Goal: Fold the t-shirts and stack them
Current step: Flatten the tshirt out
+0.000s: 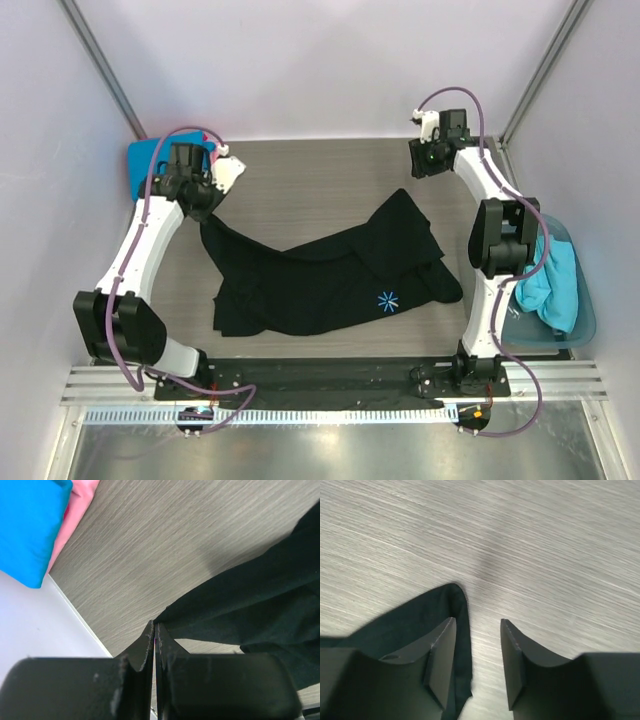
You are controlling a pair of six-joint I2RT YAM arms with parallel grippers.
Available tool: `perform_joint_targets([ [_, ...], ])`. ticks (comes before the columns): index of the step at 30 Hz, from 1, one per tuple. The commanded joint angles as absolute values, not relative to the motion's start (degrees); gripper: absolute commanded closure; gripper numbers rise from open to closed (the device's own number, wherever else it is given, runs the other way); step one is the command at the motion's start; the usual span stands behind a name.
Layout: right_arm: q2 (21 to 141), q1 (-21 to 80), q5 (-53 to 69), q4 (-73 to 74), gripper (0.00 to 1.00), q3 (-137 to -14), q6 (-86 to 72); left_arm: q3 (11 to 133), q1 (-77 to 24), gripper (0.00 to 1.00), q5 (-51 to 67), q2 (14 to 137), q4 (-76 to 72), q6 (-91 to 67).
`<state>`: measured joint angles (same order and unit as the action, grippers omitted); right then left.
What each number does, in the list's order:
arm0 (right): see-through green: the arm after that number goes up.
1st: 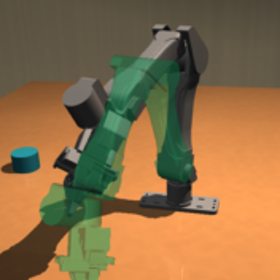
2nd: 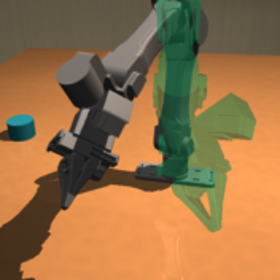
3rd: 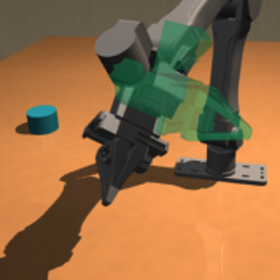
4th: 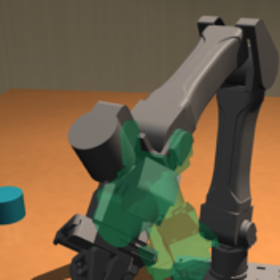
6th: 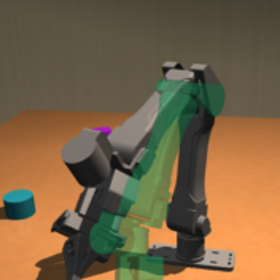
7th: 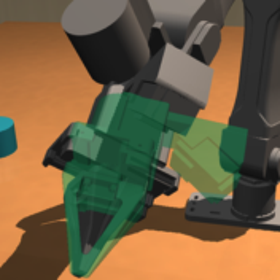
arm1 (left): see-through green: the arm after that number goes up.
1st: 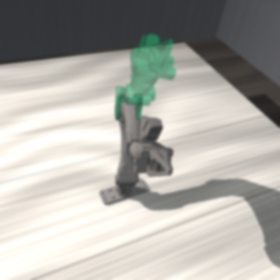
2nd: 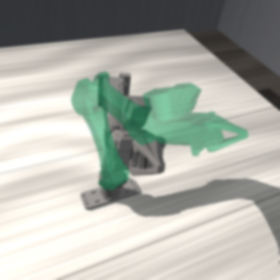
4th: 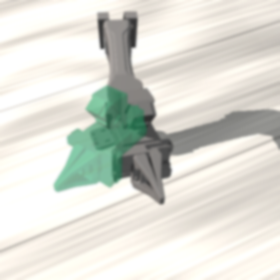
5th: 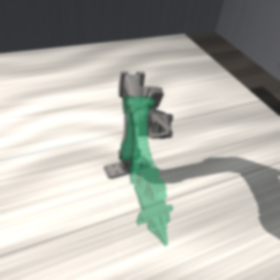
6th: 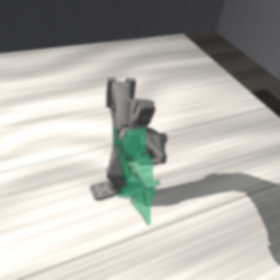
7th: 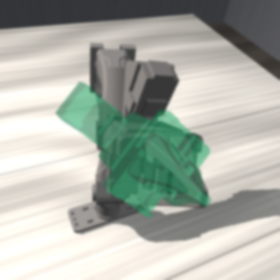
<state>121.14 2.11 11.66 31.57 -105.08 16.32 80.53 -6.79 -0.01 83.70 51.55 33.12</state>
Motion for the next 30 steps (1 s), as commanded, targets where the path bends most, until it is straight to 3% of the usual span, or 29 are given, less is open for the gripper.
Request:
perform_joint_targets([
  [1, 114.18, 0.8, 10.44, 32.5, 0.52, -109.51, 14.86, 84.11, -6.59, 1.0, 1.41, 84.54, 48.95, 31.56],
  [8, 113.73, -6.84, 23.98, 59.13, 0.62, -107.06, 15.81, 85.78, -6.59, 1.0, 3.16, 86.75, 48.16, 29.44],
  [12, 113.99, -7.38, 23.29, 67.47, 0.62, -104.6, 18.89, 86.92, -6.5, 1.0, 2.99, 87.1, 48.43, 29.71],
  [19, 116.89, -7.65, 25.84, 74.44, 0.61, -102.4, 23.11, 86.84, -6.59, 1.0, 3.08, 86.84, 48.69, 29.45],
  [30, 119.62, -7.73, 19.6, 76.29, 0.6, -98.35, 25.49, 85.17, -6.59, 1.0, 3.08, 84.64, 48.87, 28.57],
])
